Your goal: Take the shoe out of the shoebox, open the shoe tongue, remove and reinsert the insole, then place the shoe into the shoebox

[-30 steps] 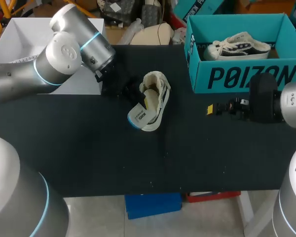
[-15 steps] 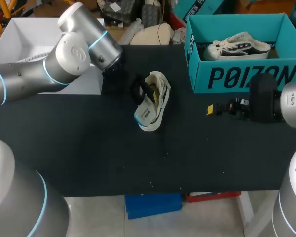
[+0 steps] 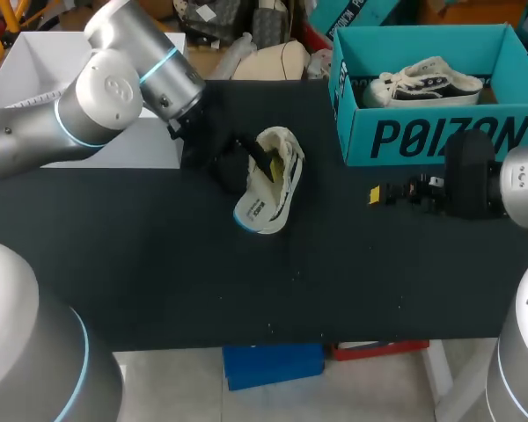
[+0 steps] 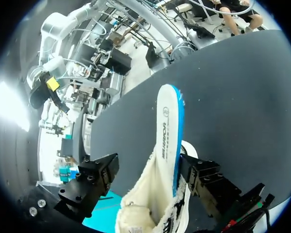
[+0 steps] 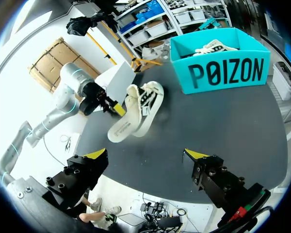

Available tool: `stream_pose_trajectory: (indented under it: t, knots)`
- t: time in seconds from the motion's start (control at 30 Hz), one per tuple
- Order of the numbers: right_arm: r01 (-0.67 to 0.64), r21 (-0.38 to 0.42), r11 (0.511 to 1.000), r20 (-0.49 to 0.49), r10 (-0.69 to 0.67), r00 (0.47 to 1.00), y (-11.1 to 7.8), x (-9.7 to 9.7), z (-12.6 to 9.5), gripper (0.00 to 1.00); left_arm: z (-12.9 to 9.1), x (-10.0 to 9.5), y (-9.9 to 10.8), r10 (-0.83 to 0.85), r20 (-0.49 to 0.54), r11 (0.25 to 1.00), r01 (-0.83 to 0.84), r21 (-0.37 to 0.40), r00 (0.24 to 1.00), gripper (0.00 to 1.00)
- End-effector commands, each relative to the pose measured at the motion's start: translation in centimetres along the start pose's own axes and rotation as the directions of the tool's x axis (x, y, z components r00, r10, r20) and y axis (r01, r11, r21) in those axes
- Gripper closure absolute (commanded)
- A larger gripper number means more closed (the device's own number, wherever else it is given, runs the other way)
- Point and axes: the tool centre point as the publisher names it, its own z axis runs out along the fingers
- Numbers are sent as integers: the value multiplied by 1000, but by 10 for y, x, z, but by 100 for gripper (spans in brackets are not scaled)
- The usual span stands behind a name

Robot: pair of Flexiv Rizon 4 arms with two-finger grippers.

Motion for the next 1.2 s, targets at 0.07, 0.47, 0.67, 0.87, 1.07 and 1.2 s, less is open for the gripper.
stream_pose_trajectory:
  t: [0.07, 0.47, 0.67, 0.87, 1.07, 1.2]
  knots:
    - [-1, 1, 1000, -1, 1, 1000, 0, 0, 0, 0, 1, 2, -22, -18, -9, 1000, 18, -14, 1000, 31]
    - [-1, 1, 1000, -1, 1, 1000, 0, 0, 0, 0, 4, 16, -52, -107, 39, 992, 110, -58, 993, 58]
    - [-1, 1, 1000, -1, 1, 1000, 0, 0, 0, 0, 7, 23, -59, -141, 33, 986, 143, -86, 990, 88]
    - [-1, 1, 1000, -1, 1, 1000, 0, 0, 0, 0, 9, 24, -56, -151, 40, 983, 154, -96, 988, 100]
    - [-1, 1, 1000, -1, 1, 1000, 0, 0, 0, 0, 8, 22, -45, -149, 45, 981, 153, -119, 988, 100]
    - [-1, 1, 1000, -1, 1, 1000, 0, 0, 0, 0, 11, 20, -36, -140, 54, 983, 145, -116, 989, 100]
